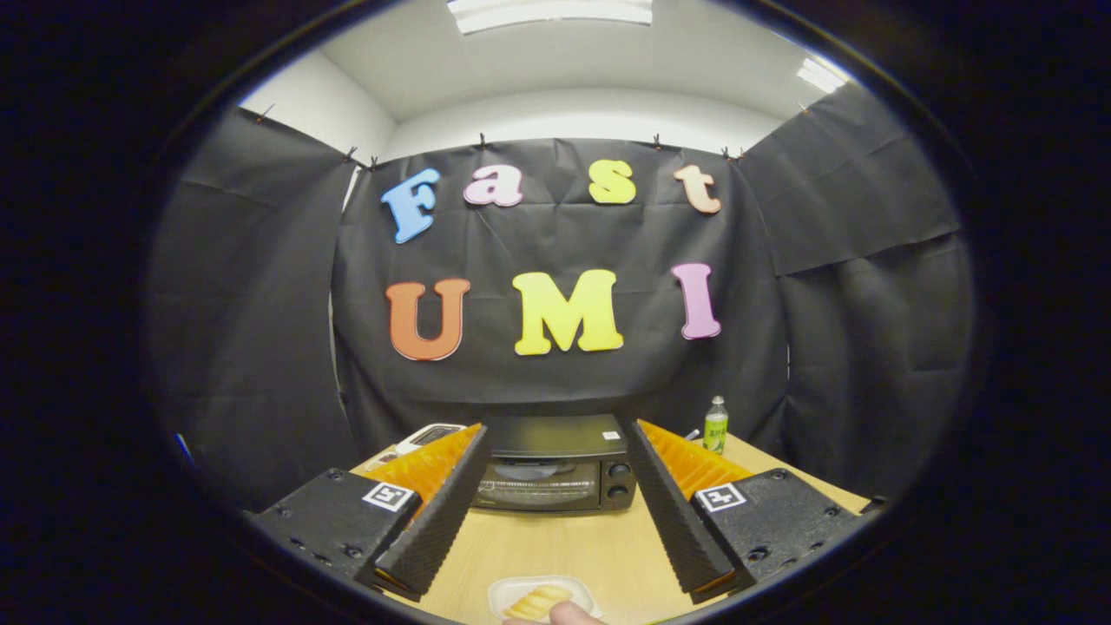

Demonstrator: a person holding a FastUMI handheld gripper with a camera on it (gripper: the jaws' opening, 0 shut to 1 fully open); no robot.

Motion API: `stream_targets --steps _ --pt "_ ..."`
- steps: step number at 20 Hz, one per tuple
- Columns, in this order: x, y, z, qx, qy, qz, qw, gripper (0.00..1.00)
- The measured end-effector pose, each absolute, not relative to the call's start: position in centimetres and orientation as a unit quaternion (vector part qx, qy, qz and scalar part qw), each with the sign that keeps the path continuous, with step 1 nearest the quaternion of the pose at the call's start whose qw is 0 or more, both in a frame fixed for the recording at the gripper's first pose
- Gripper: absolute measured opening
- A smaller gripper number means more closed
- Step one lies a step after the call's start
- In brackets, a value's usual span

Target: Open the toaster oven, put the food inside, and close the toaster oven door.

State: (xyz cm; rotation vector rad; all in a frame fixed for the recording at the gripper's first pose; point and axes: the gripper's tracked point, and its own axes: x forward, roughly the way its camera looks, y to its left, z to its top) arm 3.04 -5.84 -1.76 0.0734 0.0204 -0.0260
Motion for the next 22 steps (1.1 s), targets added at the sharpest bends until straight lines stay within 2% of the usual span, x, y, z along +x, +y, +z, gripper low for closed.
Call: stream_targets --steps 5,14,17,22 --pt "7.0 -7.9 -1.6 0.018 0.016 -0.034 0.999 1.0" --pt "17.9 -2.1 -4.7 -0.008 0.049 0.004 0.999 1.0" --pt "21.9 -0.5 -7.1 -0.004 0.057 0.019 0.998 1.0" --pt "28.2 -1.3 -12.5 0.007 0.078 -0.003 0.997 1.0"
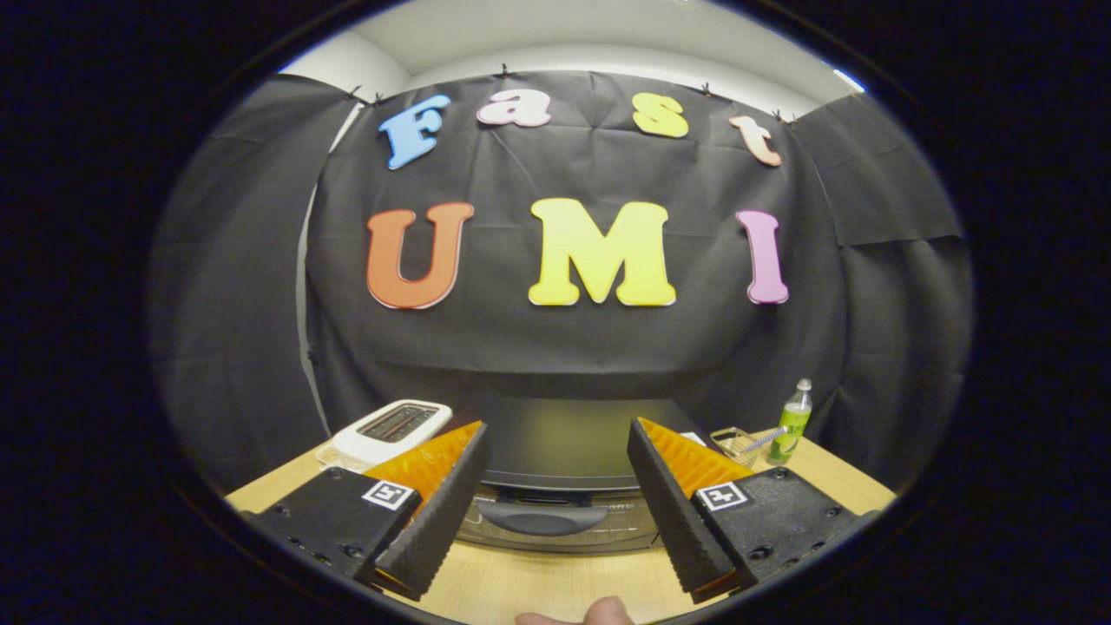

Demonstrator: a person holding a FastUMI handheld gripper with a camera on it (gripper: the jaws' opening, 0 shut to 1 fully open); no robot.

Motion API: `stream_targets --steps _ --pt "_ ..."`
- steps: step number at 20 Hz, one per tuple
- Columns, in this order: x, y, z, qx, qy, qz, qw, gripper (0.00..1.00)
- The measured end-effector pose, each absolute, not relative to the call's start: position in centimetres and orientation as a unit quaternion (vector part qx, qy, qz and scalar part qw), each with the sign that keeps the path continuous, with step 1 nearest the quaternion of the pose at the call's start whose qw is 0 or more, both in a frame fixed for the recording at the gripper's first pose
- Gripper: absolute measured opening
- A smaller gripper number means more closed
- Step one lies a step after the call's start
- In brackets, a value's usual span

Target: Open the toaster oven, put the food inside, and close the toaster oven door.

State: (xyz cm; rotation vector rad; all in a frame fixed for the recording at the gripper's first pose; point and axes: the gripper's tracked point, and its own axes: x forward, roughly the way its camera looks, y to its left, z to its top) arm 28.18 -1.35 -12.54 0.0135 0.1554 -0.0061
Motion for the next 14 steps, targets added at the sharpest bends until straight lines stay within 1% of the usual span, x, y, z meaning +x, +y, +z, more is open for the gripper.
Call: stream_targets --steps 3,7,9,12,13,14 --pt "30.5 -1.7 -15.7 0.009 0.088 -0.018 0.996 1.0" --pt "31.4 -1.5 -19.1 0.025 0.112 -0.029 0.993 1.0" --pt "31.3 -1.5 -19.1 0.024 0.1 -0.034 0.994 1.0" --pt "30.6 -1.1 -21.2 0.026 0.126 -0.039 0.991 1.0" --pt "30.9 -0.9 -20.6 0.012 0.109 -0.042 0.993 1.0" --pt "30.8 -0.6 -21.3 0.001 0.118 -0.04 0.992 1.0"
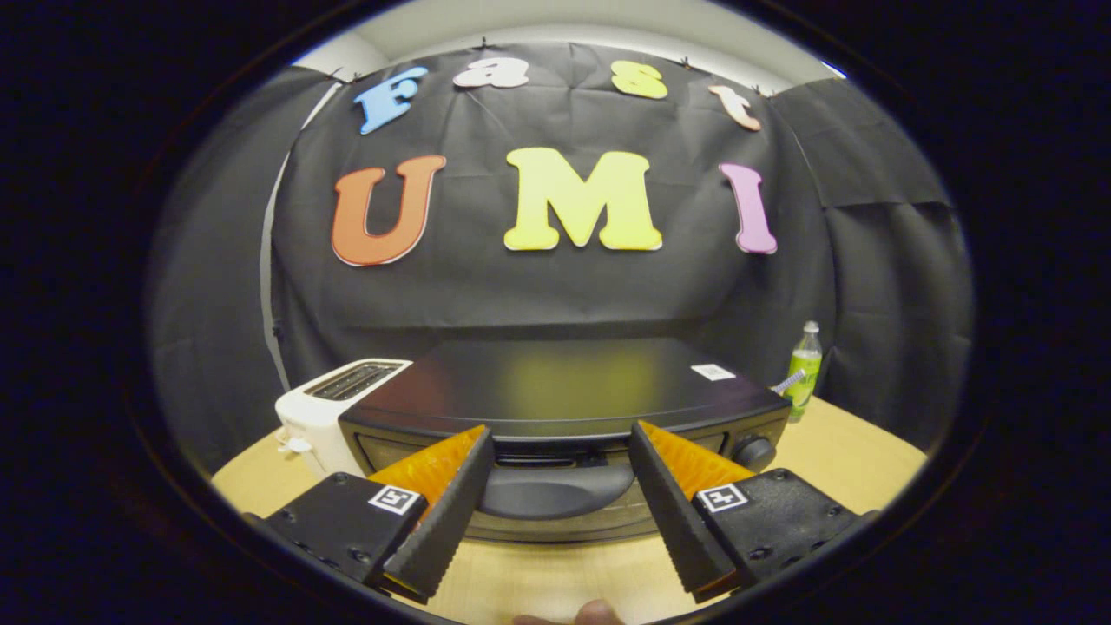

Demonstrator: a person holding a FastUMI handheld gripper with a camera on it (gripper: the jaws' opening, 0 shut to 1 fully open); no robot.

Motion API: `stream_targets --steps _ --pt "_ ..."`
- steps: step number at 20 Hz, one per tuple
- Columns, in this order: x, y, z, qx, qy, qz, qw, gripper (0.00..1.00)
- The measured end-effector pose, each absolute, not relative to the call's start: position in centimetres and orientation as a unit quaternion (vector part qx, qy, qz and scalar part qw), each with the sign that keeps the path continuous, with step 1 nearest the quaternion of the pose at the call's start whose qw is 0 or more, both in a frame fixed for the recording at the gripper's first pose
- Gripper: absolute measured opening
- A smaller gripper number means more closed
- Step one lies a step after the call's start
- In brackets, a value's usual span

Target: Open the toaster oven, put the food inside, and close the toaster oven door.

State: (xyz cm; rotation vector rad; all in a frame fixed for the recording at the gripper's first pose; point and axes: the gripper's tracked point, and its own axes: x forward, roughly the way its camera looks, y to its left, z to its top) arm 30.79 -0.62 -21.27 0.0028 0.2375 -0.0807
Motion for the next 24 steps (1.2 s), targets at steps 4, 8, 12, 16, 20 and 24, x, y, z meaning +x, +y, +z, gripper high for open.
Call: stream_targets --steps 4,8,12,16,20,24 --pt "29.6 -0.8 -21.4 0.005 0.121 -0.034 0.992 1.0" --pt "26.7 -0.7 -22.3 0.01 0.139 -0.024 0.99 1.0" --pt "23.4 -0.6 -23.8 0.002 0.157 -0.025 0.987 1.0" --pt "21.0 -0.4 -25.6 0.003 0.174 -0.026 0.984 1.0" --pt "20.0 -0.6 -27.6 -0.003 0.214 -0.019 0.977 1.0" --pt "17.0 -0.6 -30.4 -0.009 0.255 -0.01 0.967 0.99"
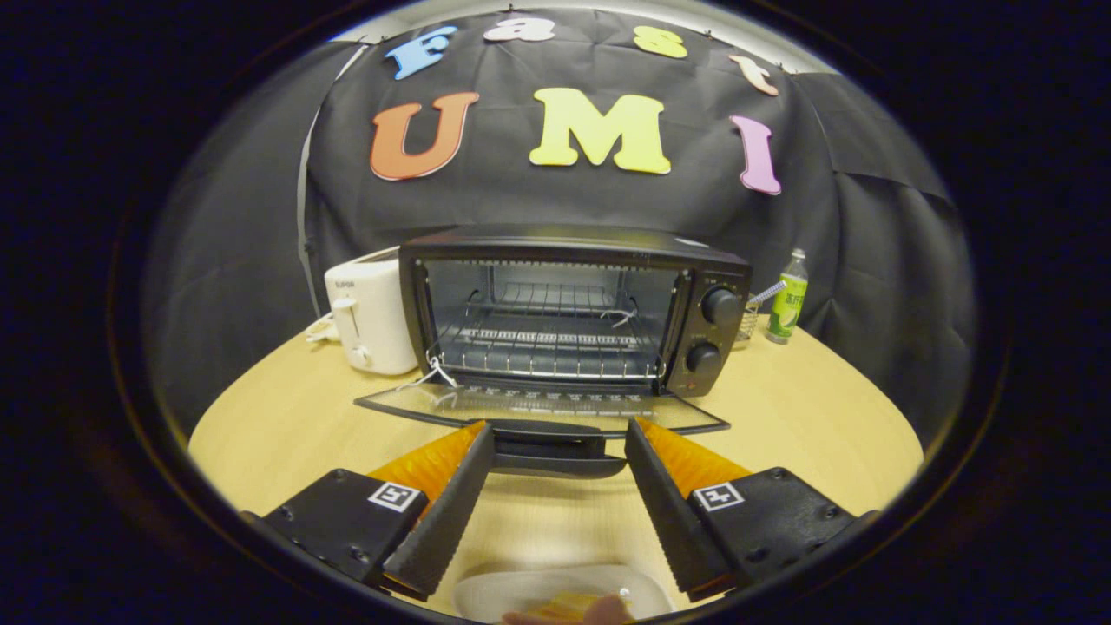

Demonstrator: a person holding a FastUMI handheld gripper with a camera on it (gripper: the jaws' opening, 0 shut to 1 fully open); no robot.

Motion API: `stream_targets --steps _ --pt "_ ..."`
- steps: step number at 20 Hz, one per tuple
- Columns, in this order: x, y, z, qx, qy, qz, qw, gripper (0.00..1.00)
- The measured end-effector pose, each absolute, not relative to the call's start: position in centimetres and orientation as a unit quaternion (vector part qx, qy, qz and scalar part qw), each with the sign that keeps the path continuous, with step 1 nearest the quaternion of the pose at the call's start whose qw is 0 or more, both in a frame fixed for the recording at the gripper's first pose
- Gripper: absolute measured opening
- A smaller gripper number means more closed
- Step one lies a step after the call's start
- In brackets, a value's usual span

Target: Open the toaster oven, put the food inside, and close the toaster oven door.

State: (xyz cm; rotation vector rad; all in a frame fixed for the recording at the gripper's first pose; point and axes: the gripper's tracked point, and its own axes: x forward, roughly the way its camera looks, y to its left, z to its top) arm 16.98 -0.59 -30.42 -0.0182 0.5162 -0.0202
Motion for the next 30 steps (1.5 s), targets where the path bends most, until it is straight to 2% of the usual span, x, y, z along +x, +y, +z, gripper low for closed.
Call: stream_targets --steps 6,11,15,23,30 --pt "14.9 -0.5 -31.4 0.022 0.29 0.005 0.957 0.99" --pt "11.4 -1.3 -26.8 0.024 0.243 -0.004 0.97 0.99" --pt "7.5 -1.5 -26.4 0.037 0.242 -0.016 0.969 1.0" --pt "2.5 -1.2 -32.2 0.053 0.299 -0.049 0.951 1.0" --pt "1.4 -0.8 -36.2 0.077 0.346 -0.064 0.933 1.0"
